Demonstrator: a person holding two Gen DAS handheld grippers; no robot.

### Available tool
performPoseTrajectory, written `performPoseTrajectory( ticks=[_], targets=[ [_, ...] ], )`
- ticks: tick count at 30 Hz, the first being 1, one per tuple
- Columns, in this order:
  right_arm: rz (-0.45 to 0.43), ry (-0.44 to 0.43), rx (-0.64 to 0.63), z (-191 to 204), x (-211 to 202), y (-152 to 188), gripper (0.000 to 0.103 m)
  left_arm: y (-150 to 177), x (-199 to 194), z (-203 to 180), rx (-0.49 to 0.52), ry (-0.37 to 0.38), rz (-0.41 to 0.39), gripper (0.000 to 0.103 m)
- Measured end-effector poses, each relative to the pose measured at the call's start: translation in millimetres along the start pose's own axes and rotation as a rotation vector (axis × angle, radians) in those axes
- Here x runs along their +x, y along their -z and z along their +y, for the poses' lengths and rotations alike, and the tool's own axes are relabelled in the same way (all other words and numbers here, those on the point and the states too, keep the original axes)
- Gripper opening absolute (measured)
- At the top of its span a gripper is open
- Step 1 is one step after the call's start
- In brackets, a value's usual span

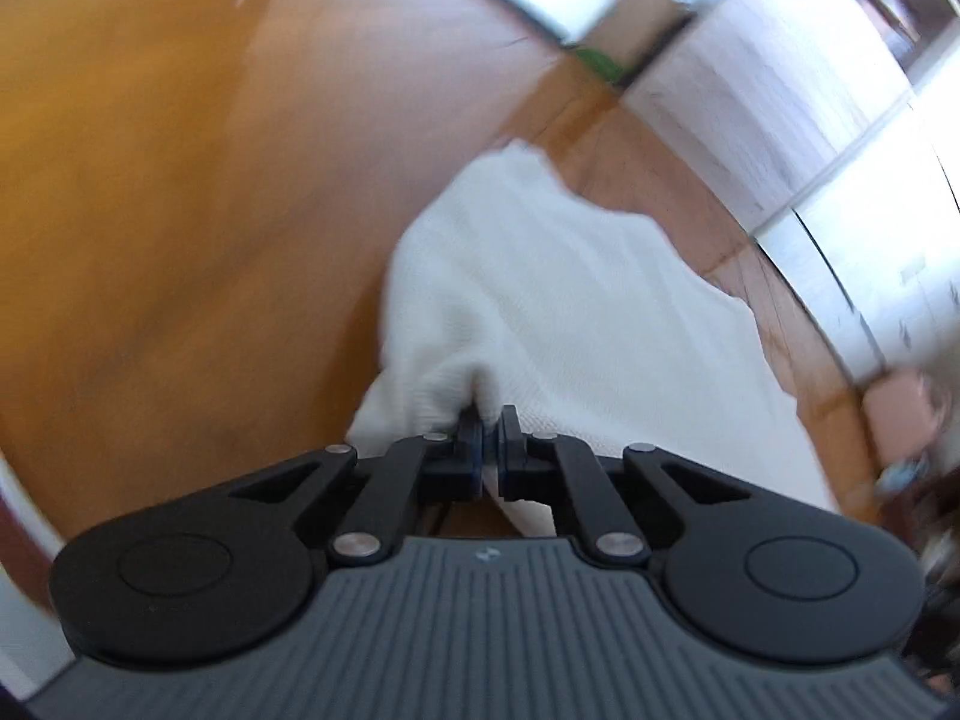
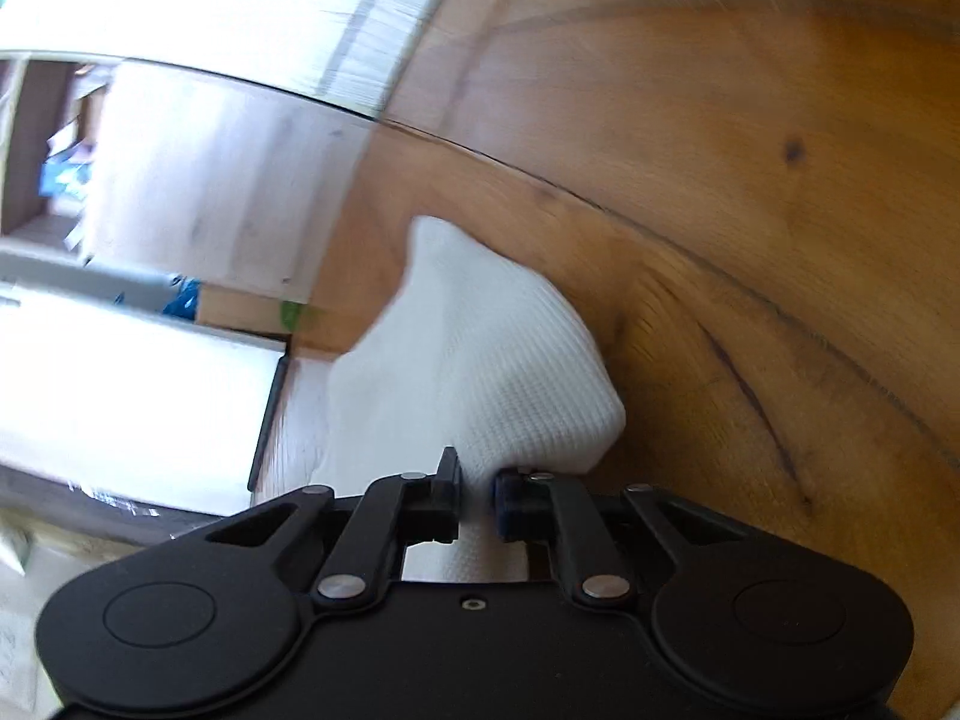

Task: Fold clothes

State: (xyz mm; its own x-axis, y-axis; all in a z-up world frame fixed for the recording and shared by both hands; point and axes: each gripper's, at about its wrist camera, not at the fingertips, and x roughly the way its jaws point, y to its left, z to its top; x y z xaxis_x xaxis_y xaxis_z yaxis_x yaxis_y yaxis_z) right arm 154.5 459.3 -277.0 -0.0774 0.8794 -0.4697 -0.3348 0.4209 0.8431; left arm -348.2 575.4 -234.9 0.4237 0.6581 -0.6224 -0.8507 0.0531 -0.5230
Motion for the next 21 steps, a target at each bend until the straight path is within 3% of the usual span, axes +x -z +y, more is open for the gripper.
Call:
performPoseTrajectory(
  ticks=[3, 5, 8, 10, 12, 13, 16, 21],
  targets=[
    [0.023, 0.065, -0.222, 22.4, -7.2, 6.6, 0.015, -5.3, -5.0, -5.4, 0.047, 0.005, 0.003, 0.005],
    [0.042, 0.122, -0.282, 24.5, -5.6, 7.7, 0.022, -7.3, -3.5, -3.4, 0.049, -0.025, 0.03, 0.008],
    [0.063, 0.129, -0.233, 16.7, -8.5, 6.1, 0.03, -9.8, -7.2, -3.4, 0.156, -0.201, 0.026, 0.017],
    [0.075, 0.119, -0.174, 9.5, -11.5, 4.5, 0.033, -11.4, -13.6, -2.1, 0.243, -0.338, -0.02, 0.03],
    [0.086, 0.113, -0.127, 3.5, -14.1, 3.5, 0.042, -18.3, -21.8, 6.0, 0.244, -0.352, -0.036, 0.03],
    [0.087, 0.123, -0.136, 3.7, -14.1, 4.6, 0.046, -21.0, -26.3, 9.6, 0.232, -0.339, -0.041, 0.03],
    [0.076, 0.164, -0.158, 4.4, -11.7, 6.0, 0.065, -23.7, -31.2, 7.8, 0.171, -0.176, -0.03, 0.03],
    [0.018, 0.203, -0.214, 5.2, 5.4, 8.3, 0.067, -12.8, -17.9, -33.6, 0.238, 0.094, 0.06, 0.03]
  ],
)
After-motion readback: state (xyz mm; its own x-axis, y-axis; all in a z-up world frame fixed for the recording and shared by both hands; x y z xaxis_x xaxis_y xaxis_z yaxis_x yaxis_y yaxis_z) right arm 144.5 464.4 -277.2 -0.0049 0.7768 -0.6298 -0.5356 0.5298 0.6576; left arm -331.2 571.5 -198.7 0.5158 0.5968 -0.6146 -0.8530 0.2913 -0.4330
